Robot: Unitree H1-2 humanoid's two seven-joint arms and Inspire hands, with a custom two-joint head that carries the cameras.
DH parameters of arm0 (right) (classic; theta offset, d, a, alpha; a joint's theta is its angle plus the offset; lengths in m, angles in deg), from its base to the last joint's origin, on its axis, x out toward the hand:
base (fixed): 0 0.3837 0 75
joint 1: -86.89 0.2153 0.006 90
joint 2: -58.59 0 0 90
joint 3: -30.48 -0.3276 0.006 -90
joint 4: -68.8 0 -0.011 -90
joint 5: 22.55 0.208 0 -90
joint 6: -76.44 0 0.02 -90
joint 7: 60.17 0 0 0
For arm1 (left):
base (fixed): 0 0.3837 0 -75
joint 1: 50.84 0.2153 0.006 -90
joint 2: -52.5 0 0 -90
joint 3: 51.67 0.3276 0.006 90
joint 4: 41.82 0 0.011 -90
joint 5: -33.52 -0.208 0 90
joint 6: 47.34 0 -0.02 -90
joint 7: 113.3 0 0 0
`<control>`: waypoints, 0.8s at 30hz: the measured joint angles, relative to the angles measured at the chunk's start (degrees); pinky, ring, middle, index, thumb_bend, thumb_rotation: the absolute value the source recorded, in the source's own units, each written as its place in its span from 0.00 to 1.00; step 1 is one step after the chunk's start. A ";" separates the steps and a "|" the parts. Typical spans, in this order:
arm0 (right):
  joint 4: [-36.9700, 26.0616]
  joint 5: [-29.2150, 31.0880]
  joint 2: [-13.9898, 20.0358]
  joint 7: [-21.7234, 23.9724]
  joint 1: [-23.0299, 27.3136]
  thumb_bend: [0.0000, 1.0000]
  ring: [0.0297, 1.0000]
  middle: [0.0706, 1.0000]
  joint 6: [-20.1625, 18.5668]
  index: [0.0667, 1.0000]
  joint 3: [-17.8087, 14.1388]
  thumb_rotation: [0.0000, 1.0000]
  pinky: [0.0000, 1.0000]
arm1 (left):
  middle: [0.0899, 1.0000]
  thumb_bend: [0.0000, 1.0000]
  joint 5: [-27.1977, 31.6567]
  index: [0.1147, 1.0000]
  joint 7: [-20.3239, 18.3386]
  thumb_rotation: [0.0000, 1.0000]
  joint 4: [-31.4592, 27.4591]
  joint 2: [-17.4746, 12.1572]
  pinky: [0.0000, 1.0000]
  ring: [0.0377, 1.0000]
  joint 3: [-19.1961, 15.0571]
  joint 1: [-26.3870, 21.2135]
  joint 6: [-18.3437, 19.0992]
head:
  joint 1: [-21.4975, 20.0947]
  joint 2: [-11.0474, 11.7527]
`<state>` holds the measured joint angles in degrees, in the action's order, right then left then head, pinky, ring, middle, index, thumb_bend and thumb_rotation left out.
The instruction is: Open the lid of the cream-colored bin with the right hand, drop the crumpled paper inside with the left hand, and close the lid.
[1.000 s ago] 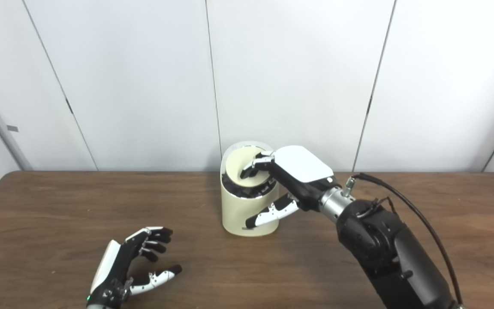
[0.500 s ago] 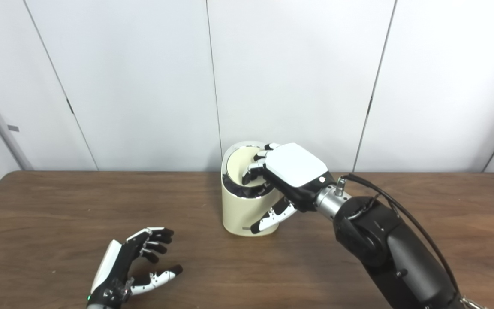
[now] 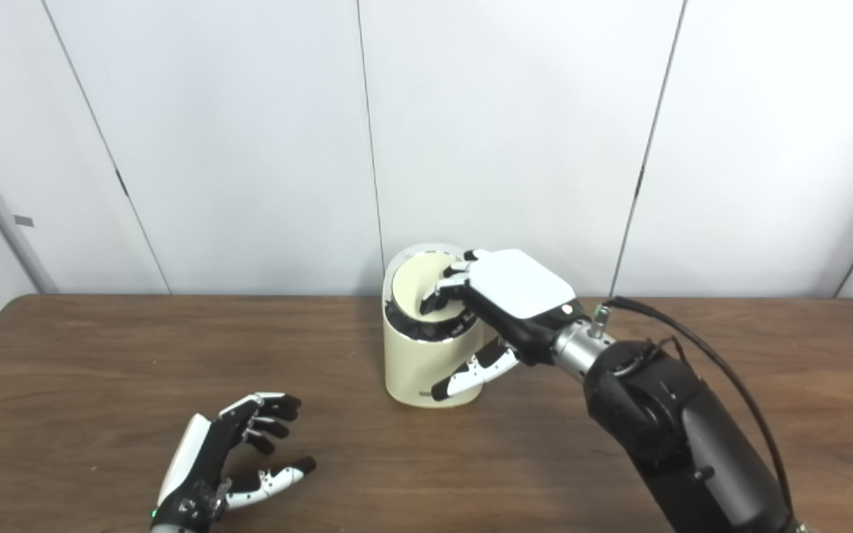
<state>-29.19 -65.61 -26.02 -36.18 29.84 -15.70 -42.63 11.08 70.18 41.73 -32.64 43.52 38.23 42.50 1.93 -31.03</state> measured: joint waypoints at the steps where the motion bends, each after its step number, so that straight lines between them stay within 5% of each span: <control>1: -0.01 1.32 -0.51 -0.12 -0.53 0.67 0.85 0.79 -0.52 0.80 -1.08 0.51 0.84 | 0.64 0.66 0.00 0.65 0.00 0.01 0.00 0.00 0.51 0.60 0.00 0.00 -0.01 | 0.00 0.00; 5: -0.02 6.66 -2.80 -1.71 -2.02 0.70 0.85 0.88 -3.44 0.88 -6.82 0.42 0.72 | 0.64 0.66 -0.03 0.65 0.00 0.02 0.00 -0.04 0.51 0.60 0.00 -0.01 -0.09 | -0.17 0.09; 9: 0.01 10.78 -3.43 -4.95 -2.40 0.76 0.86 0.91 -3.64 0.91 -10.07 0.43 0.70 | 0.64 0.66 -0.04 0.65 -0.02 0.03 0.00 -0.20 0.51 0.60 -0.03 -0.01 -0.11 | -0.18 0.09; 14: -0.11 14.96 -4.59 -8.01 -6.50 0.77 0.88 0.94 -3.48 0.94 -12.23 0.34 0.71 | 0.64 0.66 0.01 0.65 -0.28 0.03 -0.02 -0.30 0.51 0.60 -0.07 -0.03 -0.10 | -0.35 0.09; 24: -0.05 18.09 -4.61 -12.77 -17.46 0.85 0.85 0.93 -1.94 0.94 -14.86 0.43 0.70 | 0.65 0.66 0.67 0.66 -1.54 0.03 -0.73 -0.32 0.54 0.62 -0.84 0.15 0.29 | -0.70 -0.09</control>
<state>-29.24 -47.52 -30.64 -48.95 12.37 -17.64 -57.49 11.75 68.64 41.00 -32.96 42.67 38.39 42.79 1.23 -31.11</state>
